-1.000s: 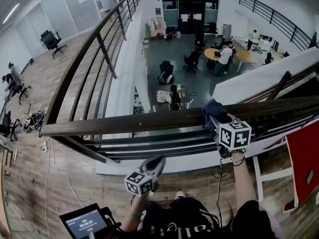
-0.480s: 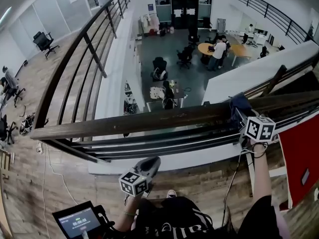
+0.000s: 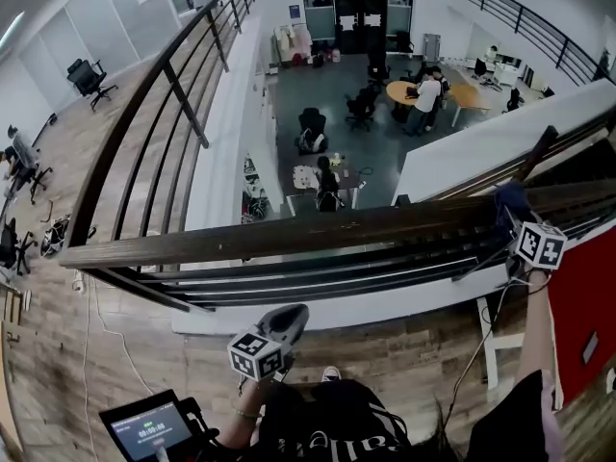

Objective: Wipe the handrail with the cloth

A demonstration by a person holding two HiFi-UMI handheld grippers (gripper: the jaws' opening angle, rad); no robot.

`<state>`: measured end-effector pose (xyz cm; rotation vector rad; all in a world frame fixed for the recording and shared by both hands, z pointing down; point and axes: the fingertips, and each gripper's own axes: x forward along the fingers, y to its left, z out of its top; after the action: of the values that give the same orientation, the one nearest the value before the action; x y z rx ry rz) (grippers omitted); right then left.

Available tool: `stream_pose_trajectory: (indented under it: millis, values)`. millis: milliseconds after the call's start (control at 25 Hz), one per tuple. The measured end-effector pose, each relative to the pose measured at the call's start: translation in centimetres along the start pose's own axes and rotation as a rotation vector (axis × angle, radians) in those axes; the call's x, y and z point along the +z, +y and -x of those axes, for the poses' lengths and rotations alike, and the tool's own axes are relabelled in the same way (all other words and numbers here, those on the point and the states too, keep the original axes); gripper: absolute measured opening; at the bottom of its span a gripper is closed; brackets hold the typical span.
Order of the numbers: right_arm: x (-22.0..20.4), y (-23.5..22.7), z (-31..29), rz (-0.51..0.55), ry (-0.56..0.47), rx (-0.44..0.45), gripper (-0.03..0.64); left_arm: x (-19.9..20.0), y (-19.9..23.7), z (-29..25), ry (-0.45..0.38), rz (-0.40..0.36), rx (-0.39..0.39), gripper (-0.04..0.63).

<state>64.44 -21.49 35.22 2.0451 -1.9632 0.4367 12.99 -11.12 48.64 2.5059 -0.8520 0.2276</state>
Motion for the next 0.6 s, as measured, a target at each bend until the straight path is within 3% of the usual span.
stream_pose_trajectory:
  millis: [120,320,480,600]
  values:
    - [0.5,-0.8,0.7,-0.041,0.004,-0.066,0.104,0.6,1.4,2.0,-0.006,0.009,0.012,0.002]
    - [0.8,2.4,1.9,-0.088,-0.019,-0.130,0.104,1.3,3.5,5.0,-0.028,0.019,0.032,0.002]
    - [-0.6,10.3,3.7,-0.096,-0.040,-0.098,0.104,2.1,6.0,8.4,-0.057,0.039,0.039,0.003]
    - [-2.9,16.6,4.3,-0.087,-0.047,-0.026,0.104,1.1,7.6,9.7,-0.060,0.035,0.051,0.002]
